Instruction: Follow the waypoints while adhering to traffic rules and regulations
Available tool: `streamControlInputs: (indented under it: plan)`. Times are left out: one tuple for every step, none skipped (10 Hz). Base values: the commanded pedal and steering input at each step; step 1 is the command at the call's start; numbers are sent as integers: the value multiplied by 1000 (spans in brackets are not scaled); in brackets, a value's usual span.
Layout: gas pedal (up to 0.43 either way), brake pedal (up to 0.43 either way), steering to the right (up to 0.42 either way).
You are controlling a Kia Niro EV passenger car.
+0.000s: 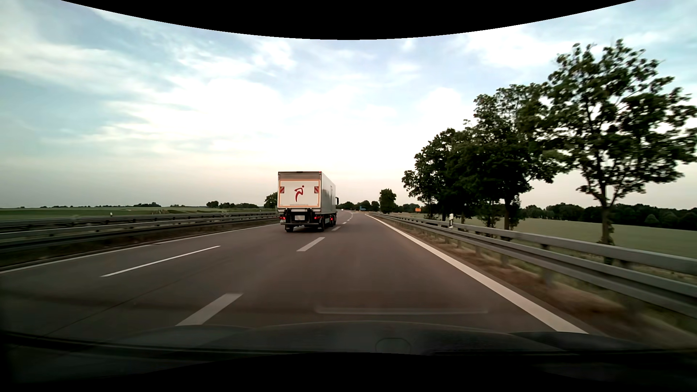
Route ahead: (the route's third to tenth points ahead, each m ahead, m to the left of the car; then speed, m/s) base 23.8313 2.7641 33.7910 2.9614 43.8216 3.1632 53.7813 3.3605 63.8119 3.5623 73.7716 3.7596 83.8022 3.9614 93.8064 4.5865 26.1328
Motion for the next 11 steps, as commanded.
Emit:
streamControlInputs:
  plan:
    - [79, 6, -5]
    - [0, 6, -5]
    - [0, 6, -4]
    - [0, 6, -4]
    - [0, 6, -3]
    - [0, 6, -2]
    - [0, 6, -2]
    - [0, 6, -2]
    - [0, 6, -2]
    - [0, 6, -2]
    - [0, 6, -2]
